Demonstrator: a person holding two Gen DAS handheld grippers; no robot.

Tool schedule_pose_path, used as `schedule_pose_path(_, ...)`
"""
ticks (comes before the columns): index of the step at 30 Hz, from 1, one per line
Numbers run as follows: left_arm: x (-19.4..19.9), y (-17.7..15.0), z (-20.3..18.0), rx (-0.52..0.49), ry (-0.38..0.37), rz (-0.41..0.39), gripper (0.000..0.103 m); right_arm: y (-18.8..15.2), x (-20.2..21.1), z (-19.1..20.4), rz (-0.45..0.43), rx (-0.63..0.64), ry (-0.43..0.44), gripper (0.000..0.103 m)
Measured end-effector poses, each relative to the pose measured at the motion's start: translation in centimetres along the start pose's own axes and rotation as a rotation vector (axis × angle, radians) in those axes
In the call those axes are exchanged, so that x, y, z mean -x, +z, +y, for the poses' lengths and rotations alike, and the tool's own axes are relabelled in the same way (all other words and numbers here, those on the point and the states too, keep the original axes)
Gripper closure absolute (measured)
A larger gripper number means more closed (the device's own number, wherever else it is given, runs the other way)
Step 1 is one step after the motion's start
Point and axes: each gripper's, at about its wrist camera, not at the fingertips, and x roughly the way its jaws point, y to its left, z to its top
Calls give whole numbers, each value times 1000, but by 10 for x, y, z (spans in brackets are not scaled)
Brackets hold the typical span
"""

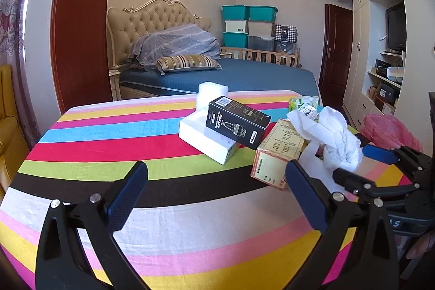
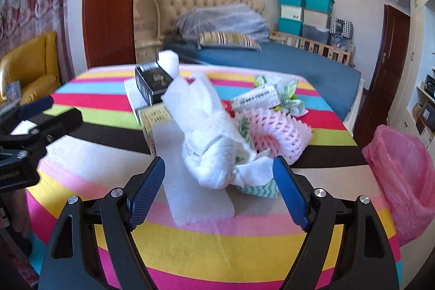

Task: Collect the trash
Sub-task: 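Grasp the white tissue bundle with the right gripper, then grasp a white foam block with the left gripper while the right gripper holds the tissue bundle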

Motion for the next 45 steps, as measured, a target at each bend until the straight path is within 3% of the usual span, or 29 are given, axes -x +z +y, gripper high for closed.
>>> schedule_pose_path(12,-1,-2,-11,-35,-3,11,5,2,-7,1,32,-5,-8,32)
schedule_pose_path(14,-2,-1,-12,-41,-2,12,5,3,-9,1,41,-1,12,49)
schedule_pose_path(15,-2,-2,-13,-44,-1,13,5,3,-10,0,45,-2,21,63)
schedule_pose_path(18,-4,-2,-14,-52,2,14,5,1,2,-2,-11,-13,27,68)
schedule_pose_path(25,-12,-4,-33,-141,15,46,5,-15,28,-21,-74,-61,5,69)
schedule_pose_path(31,-23,-7,-70,-145,-107,123,5,-29,52,-60,-103,-138,-46,68)
schedule_pose_path(34,-36,-9,-93,-142,-127,181,5,-34,61,-77,-120,-169,-66,68)
schedule_pose_path(37,-48,-10,-113,-126,-122,219,5,-39,66,-91,-130,-195,-80,68)
schedule_pose_path(45,-84,-7,-147,-74,-16,305,5,-54,74,-114,-148,-254,-80,68)
